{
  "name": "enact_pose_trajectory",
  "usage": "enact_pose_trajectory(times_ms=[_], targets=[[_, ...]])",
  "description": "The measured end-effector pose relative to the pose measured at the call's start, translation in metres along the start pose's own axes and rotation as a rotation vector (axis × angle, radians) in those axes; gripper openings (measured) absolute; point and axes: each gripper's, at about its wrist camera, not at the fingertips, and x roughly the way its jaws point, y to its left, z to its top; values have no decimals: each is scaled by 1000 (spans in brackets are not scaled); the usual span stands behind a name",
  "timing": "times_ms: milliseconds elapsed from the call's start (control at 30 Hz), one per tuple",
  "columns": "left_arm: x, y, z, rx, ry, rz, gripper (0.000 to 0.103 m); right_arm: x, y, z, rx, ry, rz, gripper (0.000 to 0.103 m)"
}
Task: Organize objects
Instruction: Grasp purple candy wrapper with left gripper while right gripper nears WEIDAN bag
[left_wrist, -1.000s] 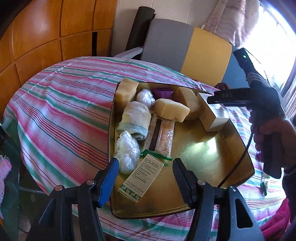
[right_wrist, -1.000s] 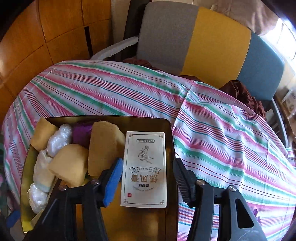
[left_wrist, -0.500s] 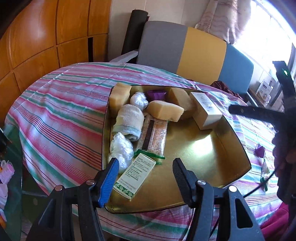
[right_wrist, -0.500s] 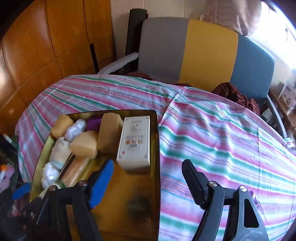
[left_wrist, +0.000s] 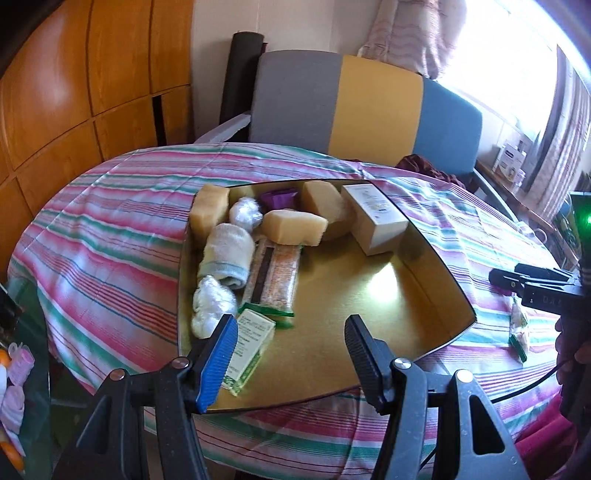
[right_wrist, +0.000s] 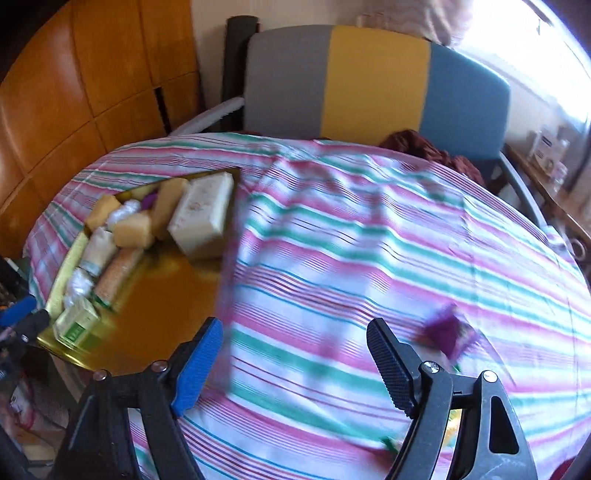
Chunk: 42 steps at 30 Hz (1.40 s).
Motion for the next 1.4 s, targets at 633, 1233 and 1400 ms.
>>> enact_pose_trajectory(times_ms=[633,1233,1400], targets=[[6,-83,15,194,5,-69,61,-28,-190,-43,378,-18,-287,86],[36,-199,34,326,103,-296,60,-31,-242,-64,666,-7,-267,86],[53,-232,38,356,155,-353,60,-33,-250,-69,719,-9,-248,87]])
